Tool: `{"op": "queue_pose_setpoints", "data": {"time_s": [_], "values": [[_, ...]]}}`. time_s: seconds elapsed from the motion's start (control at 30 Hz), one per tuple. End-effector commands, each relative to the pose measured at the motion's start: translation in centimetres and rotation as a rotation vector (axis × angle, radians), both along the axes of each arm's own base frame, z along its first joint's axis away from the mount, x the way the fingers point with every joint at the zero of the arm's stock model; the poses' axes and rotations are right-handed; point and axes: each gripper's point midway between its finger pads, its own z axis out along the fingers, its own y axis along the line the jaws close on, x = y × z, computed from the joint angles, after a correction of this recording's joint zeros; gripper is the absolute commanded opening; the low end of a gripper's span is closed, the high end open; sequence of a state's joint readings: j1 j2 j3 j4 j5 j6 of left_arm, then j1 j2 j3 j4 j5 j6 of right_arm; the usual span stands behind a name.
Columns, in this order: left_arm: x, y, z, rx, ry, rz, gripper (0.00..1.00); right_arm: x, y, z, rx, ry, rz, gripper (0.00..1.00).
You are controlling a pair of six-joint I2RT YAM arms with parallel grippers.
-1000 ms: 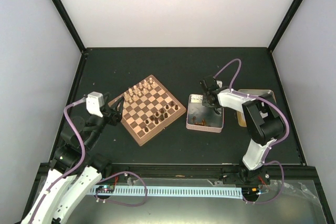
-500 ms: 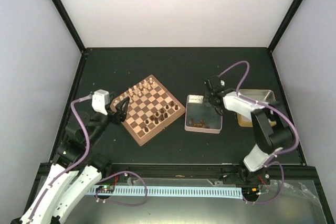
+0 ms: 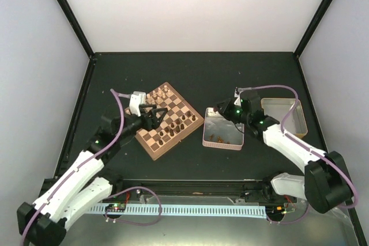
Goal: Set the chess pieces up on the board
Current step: Place the chess piece on the chessboard.
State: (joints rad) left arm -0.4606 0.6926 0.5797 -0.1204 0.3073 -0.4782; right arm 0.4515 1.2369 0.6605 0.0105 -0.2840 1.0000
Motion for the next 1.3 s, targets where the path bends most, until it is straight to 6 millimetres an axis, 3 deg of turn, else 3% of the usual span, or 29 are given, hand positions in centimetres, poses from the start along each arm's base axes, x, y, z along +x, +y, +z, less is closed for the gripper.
{"op": "queue_pose_setpoints", "data": {"time_s": [0.0,0.37,0.53,0.73,0.9,1.27], "values": [[-0.2,-2.7,1.7,-0.121,0.014,-0.107,0.72,-0.9,1.8,3.4,0.168,-0.031,0.056,0.1],[-1.1,-10.0,2.5,-0.233,0.053,-0.294,0.75,-4.5,7.0,9.8,0.526,-0.074,0.209,0.1],[-0.9,-11.0,2.3,-0.277,0.109,-0.306,0.74,-6.0,8.6,12.4,0.603,-0.131,0.296,0.11],[-1.3,-11.4,3.9,-0.339,0.114,-0.341,0.61,-6.9,9.6,13.9,0.617,-0.178,0.358,0.11],[-1.5,-11.7,4.0,-0.361,0.147,-0.361,0.49,-7.3,10.1,14.8,0.595,-0.226,0.396,0.11],[-2.1,-12.0,4.6,-0.366,0.159,-0.404,0.14,-7.8,10.5,15.0,0.518,-0.313,0.435,0.11]]}}
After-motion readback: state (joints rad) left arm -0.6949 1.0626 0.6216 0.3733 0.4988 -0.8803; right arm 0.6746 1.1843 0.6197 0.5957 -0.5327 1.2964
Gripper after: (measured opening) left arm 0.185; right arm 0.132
